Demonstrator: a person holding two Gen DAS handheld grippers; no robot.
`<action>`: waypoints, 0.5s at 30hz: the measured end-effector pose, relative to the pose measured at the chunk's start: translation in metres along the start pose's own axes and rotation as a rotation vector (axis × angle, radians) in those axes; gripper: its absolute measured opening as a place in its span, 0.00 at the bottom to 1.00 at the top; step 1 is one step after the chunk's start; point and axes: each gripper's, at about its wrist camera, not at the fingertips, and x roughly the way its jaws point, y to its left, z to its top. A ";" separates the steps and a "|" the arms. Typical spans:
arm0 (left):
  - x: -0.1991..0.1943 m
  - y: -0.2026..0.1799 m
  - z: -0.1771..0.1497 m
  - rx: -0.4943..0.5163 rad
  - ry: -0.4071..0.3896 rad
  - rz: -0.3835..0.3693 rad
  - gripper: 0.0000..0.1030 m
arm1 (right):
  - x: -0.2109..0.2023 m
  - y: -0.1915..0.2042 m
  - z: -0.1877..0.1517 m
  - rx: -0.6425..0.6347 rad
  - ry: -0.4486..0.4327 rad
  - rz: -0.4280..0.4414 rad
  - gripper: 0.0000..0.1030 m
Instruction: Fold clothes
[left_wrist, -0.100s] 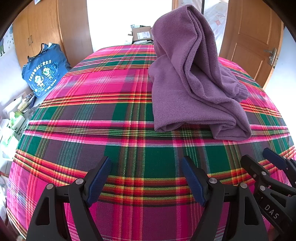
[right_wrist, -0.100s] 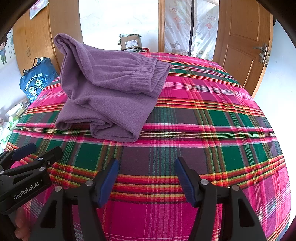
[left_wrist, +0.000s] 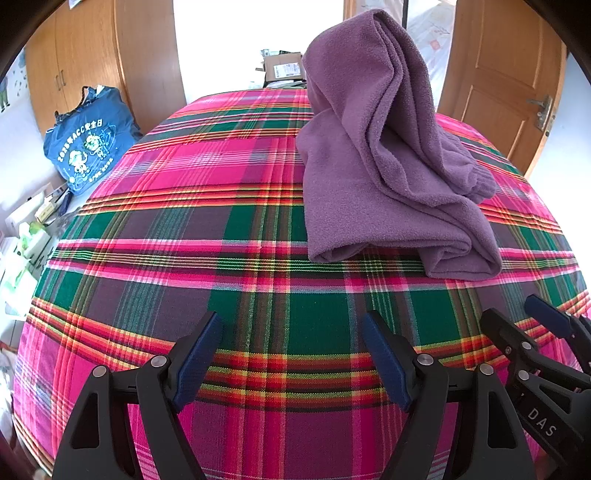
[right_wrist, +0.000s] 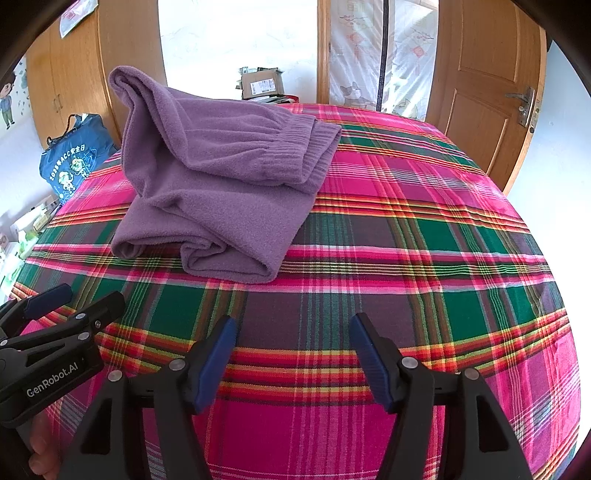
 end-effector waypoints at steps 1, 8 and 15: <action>0.000 0.000 0.000 0.000 0.001 0.000 0.77 | 0.000 0.000 0.000 0.000 0.000 0.000 0.63; 0.000 0.001 0.001 -0.005 0.004 -0.006 0.77 | 0.001 0.000 -0.001 -0.003 0.000 -0.004 0.64; 0.002 0.003 0.003 -0.014 -0.001 0.004 0.78 | 0.001 0.003 -0.002 -0.019 0.007 0.009 0.71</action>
